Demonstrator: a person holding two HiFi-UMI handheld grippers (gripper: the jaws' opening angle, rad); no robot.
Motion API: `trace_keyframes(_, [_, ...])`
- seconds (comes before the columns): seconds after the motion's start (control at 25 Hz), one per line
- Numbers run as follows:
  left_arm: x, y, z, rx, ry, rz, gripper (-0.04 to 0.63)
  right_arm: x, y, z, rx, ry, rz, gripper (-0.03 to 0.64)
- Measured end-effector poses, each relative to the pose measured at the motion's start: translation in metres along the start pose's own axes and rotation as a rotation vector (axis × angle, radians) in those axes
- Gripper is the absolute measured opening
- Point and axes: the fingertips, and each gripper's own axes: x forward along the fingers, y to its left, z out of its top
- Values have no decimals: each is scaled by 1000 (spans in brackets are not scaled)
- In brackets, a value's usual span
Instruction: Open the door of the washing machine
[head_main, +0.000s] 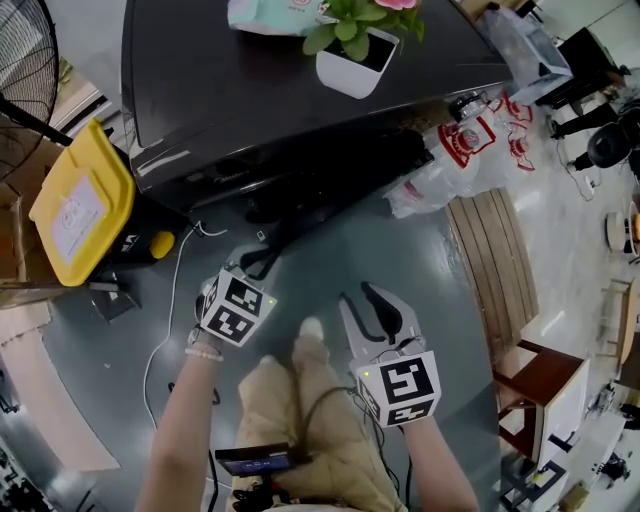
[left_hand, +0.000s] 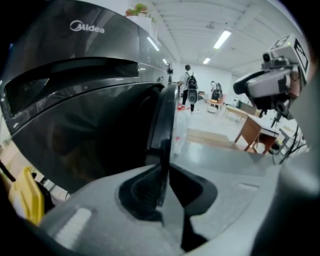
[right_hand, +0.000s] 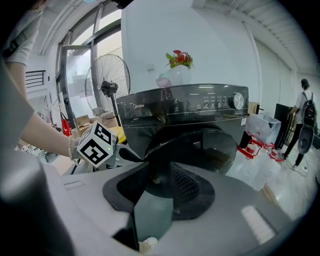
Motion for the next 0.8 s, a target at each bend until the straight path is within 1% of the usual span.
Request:
trace_keyframes(0.12, [-4, -22, -1, -25, -4, -60, 38, 2, 2, -2, 9, 14, -3, 117])
trace_keyframes(0.24, [-15, -37, -1, -63, -21, -89, 25, 6, 2, -3, 26, 27, -16, 117])
trace_keyframes(0.36, [-31, -42, 3, -106, -44, -96, 0, 13, -3, -5, 60, 40, -53, 171])
trace_keyframes(0.48, [-48, -41, 9, -125, -66, -85, -5, 23, -7, -11, 93, 67, -88, 210])
trace_keyframes(0.6, [-66, -35, 18, -129, -91, -52, -5, 33, -15, -22, 121, 110, -136, 216])
trace_keyframes(0.72, [-84, -30, 30, -130, -118, -15, -5, 39, -25, -41, 198, 162, -189, 216])
trace_keyframes(0.8, [-95, -27, 38, -128, -133, 8, -5, 38, -30, -51, 255, 179, -207, 221])
